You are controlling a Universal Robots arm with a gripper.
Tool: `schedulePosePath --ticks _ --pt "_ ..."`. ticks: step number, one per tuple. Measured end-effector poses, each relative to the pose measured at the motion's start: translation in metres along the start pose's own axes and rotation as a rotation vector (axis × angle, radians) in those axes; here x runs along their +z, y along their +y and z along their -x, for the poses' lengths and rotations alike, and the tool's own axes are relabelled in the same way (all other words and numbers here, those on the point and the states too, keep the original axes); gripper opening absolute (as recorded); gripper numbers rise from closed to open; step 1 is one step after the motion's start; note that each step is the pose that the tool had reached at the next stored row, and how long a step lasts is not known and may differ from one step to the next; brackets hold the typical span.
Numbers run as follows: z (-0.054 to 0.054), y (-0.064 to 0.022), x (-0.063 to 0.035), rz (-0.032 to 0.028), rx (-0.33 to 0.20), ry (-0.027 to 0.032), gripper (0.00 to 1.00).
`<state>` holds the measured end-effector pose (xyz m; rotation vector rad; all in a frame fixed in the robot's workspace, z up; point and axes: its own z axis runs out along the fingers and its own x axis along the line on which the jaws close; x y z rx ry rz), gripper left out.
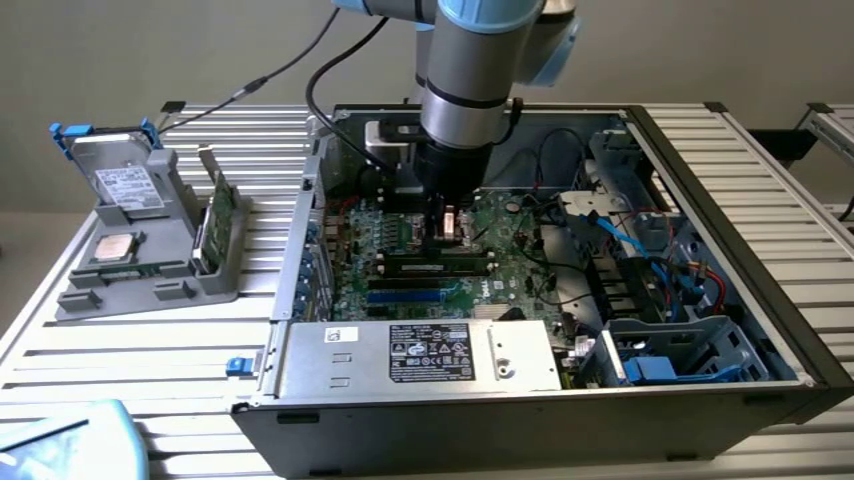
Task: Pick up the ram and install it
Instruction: 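Press down the ram until it locks into place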
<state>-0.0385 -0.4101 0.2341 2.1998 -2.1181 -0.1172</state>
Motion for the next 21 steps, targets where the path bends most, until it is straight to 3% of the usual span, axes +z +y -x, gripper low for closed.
schedulePosePath --ticks 9,21 --pt "0.0004 0.0063 0.0044 -0.0003 0.0 0.0 0.11" --pt "0.0004 0.0075 0.0095 0.0 0.0 0.0006 0.11"
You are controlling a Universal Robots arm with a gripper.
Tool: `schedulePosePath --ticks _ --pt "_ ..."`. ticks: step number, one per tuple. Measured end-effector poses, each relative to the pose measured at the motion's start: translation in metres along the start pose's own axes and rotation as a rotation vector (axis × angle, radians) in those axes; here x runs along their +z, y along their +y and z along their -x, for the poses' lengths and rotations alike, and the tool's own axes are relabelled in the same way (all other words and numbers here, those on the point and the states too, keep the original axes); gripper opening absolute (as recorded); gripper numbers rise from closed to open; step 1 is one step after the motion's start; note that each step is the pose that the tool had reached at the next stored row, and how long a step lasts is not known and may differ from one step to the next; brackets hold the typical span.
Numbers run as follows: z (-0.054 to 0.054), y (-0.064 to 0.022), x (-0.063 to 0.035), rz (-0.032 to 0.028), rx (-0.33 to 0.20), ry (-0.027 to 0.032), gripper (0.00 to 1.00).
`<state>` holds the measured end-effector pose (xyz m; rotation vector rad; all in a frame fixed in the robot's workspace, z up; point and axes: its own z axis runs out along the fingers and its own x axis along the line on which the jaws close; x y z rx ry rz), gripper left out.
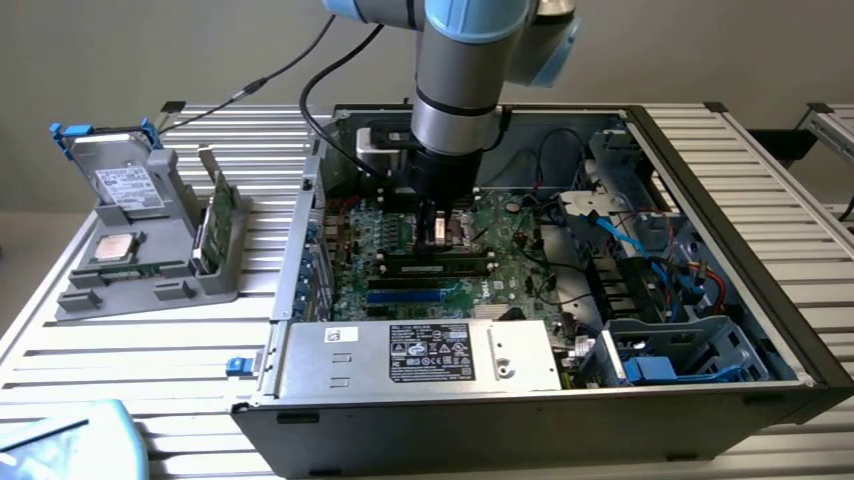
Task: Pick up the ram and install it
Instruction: 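Press down the ram until it locks into place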
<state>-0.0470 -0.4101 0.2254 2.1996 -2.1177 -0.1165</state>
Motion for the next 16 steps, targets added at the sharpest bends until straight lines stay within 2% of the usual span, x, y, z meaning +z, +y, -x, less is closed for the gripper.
schedulePosePath --ticks 3,5,7,13,16 --pt "0.0 0.0004 -0.0042 -0.0004 0.0 -0.0023 0.11" --pt "0.0 0.0009 -0.0111 0.0014 0.0 -0.0006 0.11" --pt "0.0 -0.0009 -0.013 0.0015 0.0 -0.0009 0.11" --pt "-0.004 -0.0196 -0.0167 0.0015 -0.001 -0.0048 0.11" --pt "-0.005 -0.024 -0.0175 0.0014 -0.001 -0.0057 0.11"
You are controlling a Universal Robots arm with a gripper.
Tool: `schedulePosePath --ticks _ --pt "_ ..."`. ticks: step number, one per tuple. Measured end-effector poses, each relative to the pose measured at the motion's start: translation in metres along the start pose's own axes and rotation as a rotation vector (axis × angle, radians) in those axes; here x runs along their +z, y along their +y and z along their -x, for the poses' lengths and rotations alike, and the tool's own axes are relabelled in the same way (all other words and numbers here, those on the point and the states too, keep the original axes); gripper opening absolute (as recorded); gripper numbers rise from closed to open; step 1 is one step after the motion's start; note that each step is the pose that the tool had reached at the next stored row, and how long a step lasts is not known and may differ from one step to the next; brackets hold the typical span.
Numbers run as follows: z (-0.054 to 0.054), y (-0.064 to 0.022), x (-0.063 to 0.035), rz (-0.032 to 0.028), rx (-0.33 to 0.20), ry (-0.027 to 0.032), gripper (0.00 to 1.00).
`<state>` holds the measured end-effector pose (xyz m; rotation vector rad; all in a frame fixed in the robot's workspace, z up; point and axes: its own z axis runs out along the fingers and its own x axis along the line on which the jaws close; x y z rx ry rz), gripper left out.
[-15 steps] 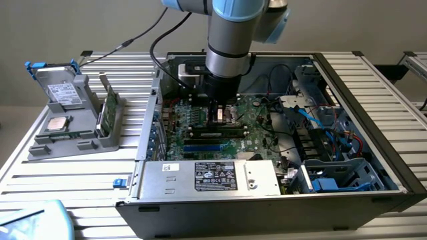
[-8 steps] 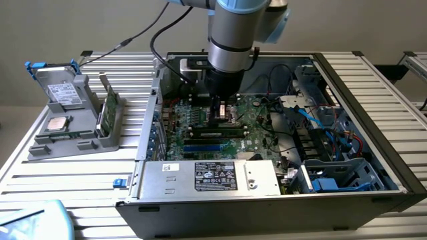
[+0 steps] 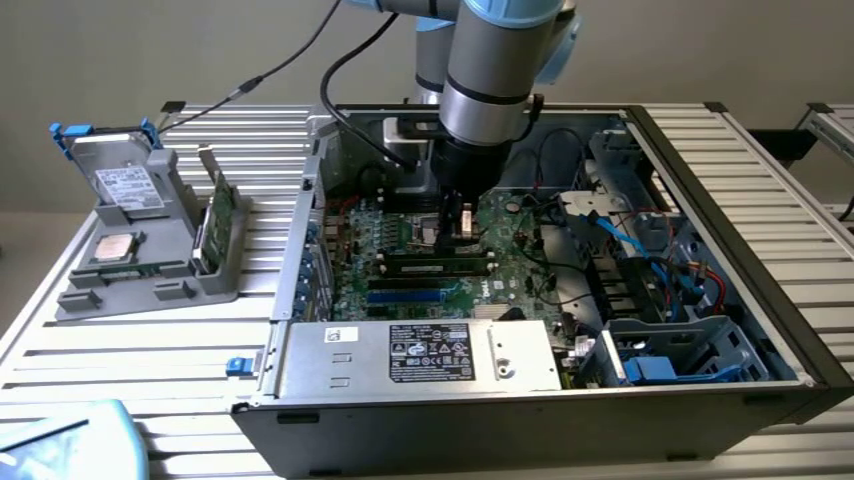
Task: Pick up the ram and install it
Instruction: 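Press down the ram until it locks into place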
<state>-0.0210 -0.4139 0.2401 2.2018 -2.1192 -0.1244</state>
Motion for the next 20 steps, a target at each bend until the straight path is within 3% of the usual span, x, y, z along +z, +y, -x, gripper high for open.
schedulePosePath --ticks 20 --pt "0.0 0.0 0.0 -0.0002 0.001 -0.0001 0.11"
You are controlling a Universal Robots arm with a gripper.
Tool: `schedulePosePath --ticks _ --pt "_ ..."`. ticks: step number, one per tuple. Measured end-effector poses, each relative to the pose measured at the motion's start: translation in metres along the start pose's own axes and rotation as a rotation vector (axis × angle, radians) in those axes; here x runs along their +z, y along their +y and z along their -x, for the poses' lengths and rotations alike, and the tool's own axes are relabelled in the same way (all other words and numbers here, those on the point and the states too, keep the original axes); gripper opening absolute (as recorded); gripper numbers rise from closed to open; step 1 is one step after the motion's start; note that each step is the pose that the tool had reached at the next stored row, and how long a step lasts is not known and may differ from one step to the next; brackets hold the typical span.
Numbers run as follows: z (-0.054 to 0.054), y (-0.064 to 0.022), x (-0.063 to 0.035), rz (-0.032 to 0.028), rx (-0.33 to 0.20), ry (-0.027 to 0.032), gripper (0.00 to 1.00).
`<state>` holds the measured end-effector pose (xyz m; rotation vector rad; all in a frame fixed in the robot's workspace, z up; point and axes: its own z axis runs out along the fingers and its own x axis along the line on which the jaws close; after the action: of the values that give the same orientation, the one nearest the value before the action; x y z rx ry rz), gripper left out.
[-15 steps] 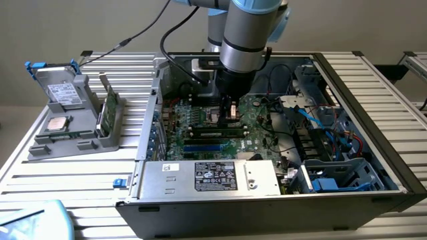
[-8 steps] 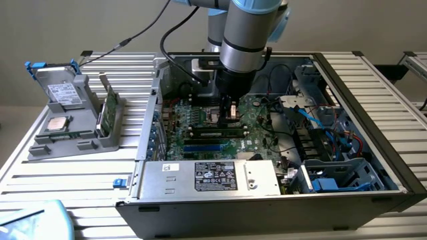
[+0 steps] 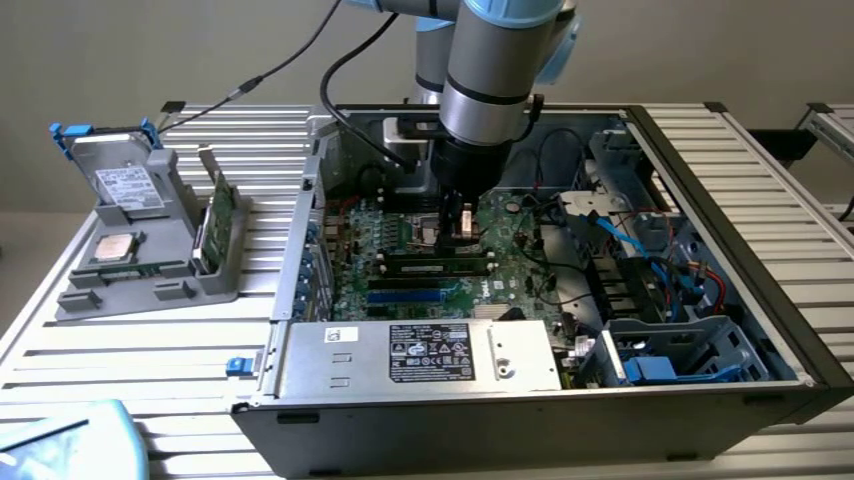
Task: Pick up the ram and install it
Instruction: 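Press down the ram until it locks into place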
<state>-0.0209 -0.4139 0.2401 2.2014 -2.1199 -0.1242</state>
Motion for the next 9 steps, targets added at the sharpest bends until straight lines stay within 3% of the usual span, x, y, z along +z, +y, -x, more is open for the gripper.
schedulePosePath --ticks 4,7,9 --pt "0.0 0.0 0.0 -0.0071 0.041 -0.0045 0.11" --pt "0.0 0.0 0.0 -0.0083 0.078 -0.0085 0.11" --pt "0.0 0.0 0.0001 -0.0085 0.1 -0.0052 0.11"
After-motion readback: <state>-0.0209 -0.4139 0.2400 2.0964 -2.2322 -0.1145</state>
